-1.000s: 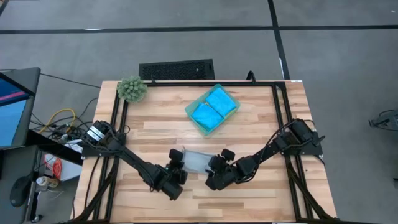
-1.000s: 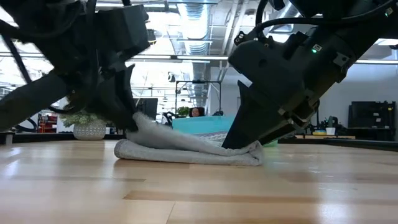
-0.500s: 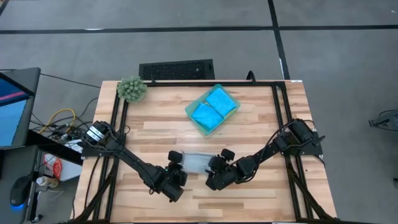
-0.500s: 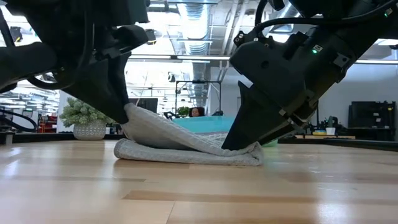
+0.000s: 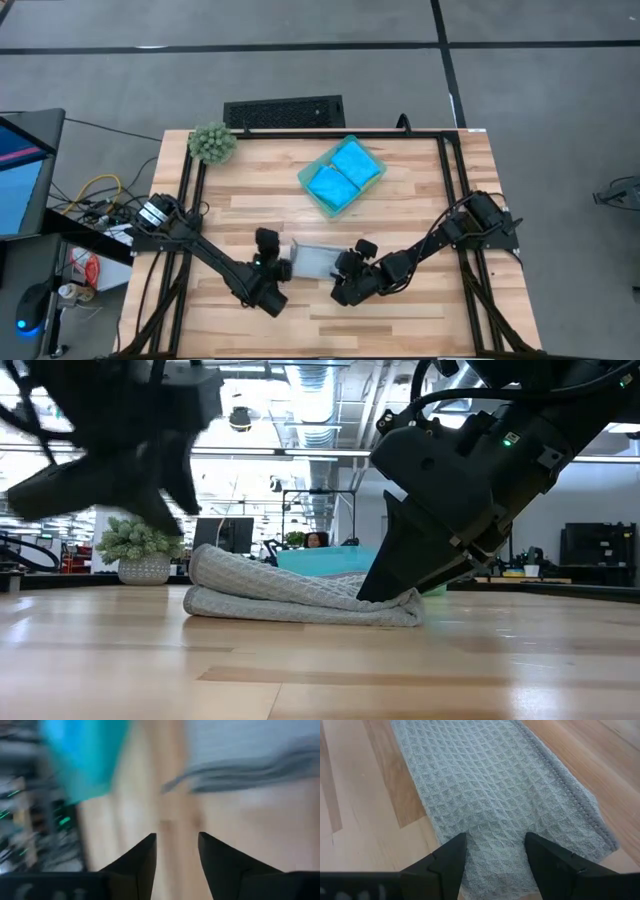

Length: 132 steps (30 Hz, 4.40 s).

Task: Fold microfiber towels
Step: Fold the gray microfiber towel, then put the folded gray microfiber towel into the green bin

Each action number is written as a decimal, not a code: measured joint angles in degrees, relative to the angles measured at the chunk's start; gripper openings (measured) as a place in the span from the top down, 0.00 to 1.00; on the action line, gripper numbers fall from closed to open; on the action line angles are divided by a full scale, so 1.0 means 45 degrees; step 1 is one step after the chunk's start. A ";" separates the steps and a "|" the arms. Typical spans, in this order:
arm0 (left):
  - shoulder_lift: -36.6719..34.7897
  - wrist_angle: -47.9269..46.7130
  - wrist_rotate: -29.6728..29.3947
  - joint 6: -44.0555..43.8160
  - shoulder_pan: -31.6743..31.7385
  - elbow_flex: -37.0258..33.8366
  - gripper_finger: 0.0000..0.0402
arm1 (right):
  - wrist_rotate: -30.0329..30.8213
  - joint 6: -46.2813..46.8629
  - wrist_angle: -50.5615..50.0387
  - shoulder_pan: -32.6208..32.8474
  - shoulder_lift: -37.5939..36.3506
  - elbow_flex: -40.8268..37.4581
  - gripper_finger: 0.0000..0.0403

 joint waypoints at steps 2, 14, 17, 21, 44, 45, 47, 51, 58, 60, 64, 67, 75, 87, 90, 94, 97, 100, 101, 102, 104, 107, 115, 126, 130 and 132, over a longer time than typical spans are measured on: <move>-0.0184 -0.1192 -0.1071 -0.1512 -0.0205 0.0366 0.65 | -0.0005 -0.0001 0.0003 0.0000 0.0000 -0.0005 0.43; -0.0828 0.9060 -0.2798 -0.0224 -0.1035 -0.1868 0.82 | -0.0092 -0.0231 0.0090 -0.0083 0.0000 -0.0010 0.43; -0.0828 1.0878 -0.2338 0.0179 -0.0766 -0.2707 0.89 | -0.0089 -0.0228 0.0093 -0.0083 0.0000 -0.0010 0.43; -0.0828 1.1629 -0.0970 0.0185 -0.0388 -0.3522 0.95 | -0.0087 -0.0228 0.0095 -0.0087 0.0000 -0.0010 0.43; -0.0818 1.2070 0.0516 -0.0929 0.0347 -0.5117 0.99 | 0.0572 -0.4710 0.0290 -0.0735 -0.3076 -0.0148 0.43; -0.0818 1.2042 0.0502 -0.0906 0.0342 -0.5117 0.99 | 0.0501 -0.4960 0.0587 -0.0937 -0.3126 -0.0292 0.43; -0.0818 1.1988 0.0511 -0.0866 0.0337 -0.5117 0.99 | -0.0256 -0.5319 0.1888 -0.1351 -0.3081 -0.0726 0.43; -0.0818 1.1827 0.0490 -0.0892 0.0338 -0.5118 0.99 | -0.1224 -0.6127 0.5283 -0.2086 -0.2152 -0.1759 0.43; -0.0823 1.1983 0.0443 -0.1392 0.0336 -0.5489 0.99 | -0.1167 -0.6940 0.8401 -0.2599 0.0017 -0.2088 0.43; -0.0823 1.1891 0.0380 -0.1622 0.0327 -0.5515 0.99 | -0.1336 -0.6869 0.8713 -0.2613 0.0590 -0.2078 0.43; -0.0828 1.1979 0.0407 -0.1420 0.0332 -0.5503 0.99 | -0.1453 -0.5974 0.8982 -0.2655 0.1348 -0.1930 0.43; -0.0828 1.2081 0.0474 -0.1106 0.0332 -0.5501 0.99 | -0.1814 -0.5219 0.8953 -0.2685 0.1698 -0.1850 0.46; -0.0848 1.2045 0.0527 -0.0720 0.0296 -0.5495 0.99 | -0.1999 -0.4970 0.8449 -0.2591 0.1703 -0.1838 0.88; -0.2749 0.5525 0.0571 -0.2978 -0.0360 -0.3118 0.99 | -0.3082 -0.4805 0.6900 -0.2680 0.0009 -0.2061 0.95; -0.3025 0.5009 0.0272 -0.3315 -0.0605 -0.2804 0.99 | -0.2917 -0.5247 0.6338 -0.2869 -0.0818 -0.2059 0.95; -0.2998 0.4998 -0.0242 -0.3434 -0.0912 -0.2649 0.99 | -0.2549 -0.5625 0.5978 -0.3174 -0.1659 -0.2030 0.95; -0.2911 0.4873 -0.0276 -0.3700 -0.1002 -0.2635 0.99 | -0.2089 -0.6122 0.5590 -0.3403 -0.2138 -0.2031 0.95; -0.2911 0.4704 -0.0283 -0.3998 -0.1048 -0.2635 0.99 | -0.1602 -0.6511 0.5202 -0.3787 -0.2547 -0.2006 0.95; -0.2911 0.4632 -0.0281 -0.4060 -0.1076 -0.2635 0.99 | -0.1557 -0.6658 0.5105 -0.3976 -0.2608 -0.2006 0.95; -0.2911 0.4591 -0.0284 -0.4072 -0.1088 -0.2635 0.99 | -0.1549 -0.6792 0.5080 -0.4175 -0.2655 -0.2006 0.95; -0.2911 0.4589 -0.0280 -0.4077 -0.1106 -0.2635 0.99 | -0.1516 -0.7001 0.5013 -0.4605 -0.2782 -0.2006 0.95; -0.2911 0.4533 -0.0148 -0.4101 -0.1106 -0.2635 0.99 | -0.1728 -0.7306 0.5035 -0.5321 -0.2939 -0.2006 0.95; -0.2911 0.4521 -0.0038 -0.4115 -0.1115 -0.2635 0.99 | -0.2703 -0.7948 0.5043 -0.6916 -0.3685 -0.1982 0.95; -0.2911 0.4408 -0.0134 -0.4057 -0.1111 -0.2635 0.99 | -0.3473 -0.8624 0.4895 -0.7526 -0.5567 -0.1801 0.95; -0.2911 0.4359 -0.0174 -0.4138 -0.1111 -0.2635 0.99 | -0.3347 -0.9422 0.4468 -0.8265 -0.6461 -0.1418 0.95; -0.2911 0.4324 -0.0188 -0.4186 -0.1111 -0.2635 0.99 | -0.3364 -0.9971 0.4488 -0.8614 -0.6749 -0.1280 0.95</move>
